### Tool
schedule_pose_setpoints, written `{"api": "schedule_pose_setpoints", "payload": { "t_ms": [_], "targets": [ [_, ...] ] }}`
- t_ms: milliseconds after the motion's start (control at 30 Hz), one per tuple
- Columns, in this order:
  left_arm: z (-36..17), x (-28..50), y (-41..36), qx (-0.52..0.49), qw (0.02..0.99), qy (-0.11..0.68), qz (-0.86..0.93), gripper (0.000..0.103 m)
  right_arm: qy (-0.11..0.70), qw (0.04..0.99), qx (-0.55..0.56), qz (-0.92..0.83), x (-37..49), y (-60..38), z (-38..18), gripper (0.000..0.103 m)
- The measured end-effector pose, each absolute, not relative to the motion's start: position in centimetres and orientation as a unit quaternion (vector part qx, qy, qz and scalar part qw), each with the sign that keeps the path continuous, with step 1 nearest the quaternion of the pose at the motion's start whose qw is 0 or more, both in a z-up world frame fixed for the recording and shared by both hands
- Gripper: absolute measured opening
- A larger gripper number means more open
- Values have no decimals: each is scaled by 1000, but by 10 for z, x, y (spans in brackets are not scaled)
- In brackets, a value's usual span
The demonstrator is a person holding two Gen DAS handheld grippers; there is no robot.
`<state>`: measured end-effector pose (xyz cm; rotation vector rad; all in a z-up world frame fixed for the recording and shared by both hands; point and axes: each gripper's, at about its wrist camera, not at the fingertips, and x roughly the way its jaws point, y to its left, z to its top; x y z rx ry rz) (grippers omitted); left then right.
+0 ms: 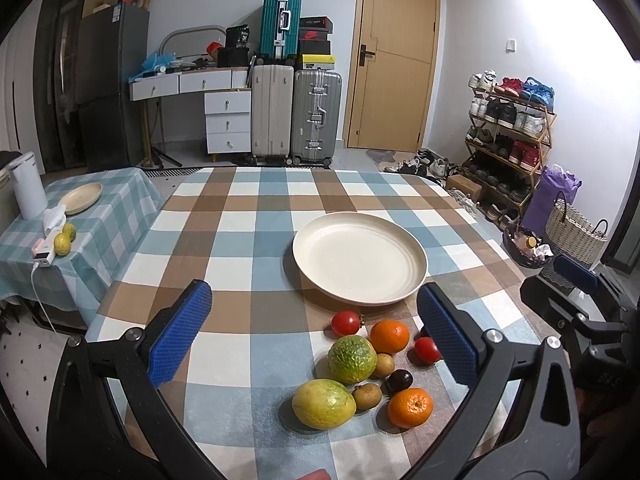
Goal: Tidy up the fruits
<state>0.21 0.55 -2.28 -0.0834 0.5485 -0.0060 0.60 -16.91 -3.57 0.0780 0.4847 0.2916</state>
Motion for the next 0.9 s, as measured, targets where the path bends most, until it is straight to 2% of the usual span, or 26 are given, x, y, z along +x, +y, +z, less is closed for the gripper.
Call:
{"api": "schedule_pose_setpoints", "payload": {
  "t_ms": [433,900],
  "targets": [
    [-37,12,18,-64,951,303,-27,102,251,956,41,146,10,-169,-44,103],
    [-90,29,39,-96,922,368,-74,102,266,952,36,150,18,-166,-61,103]
  ]
}}
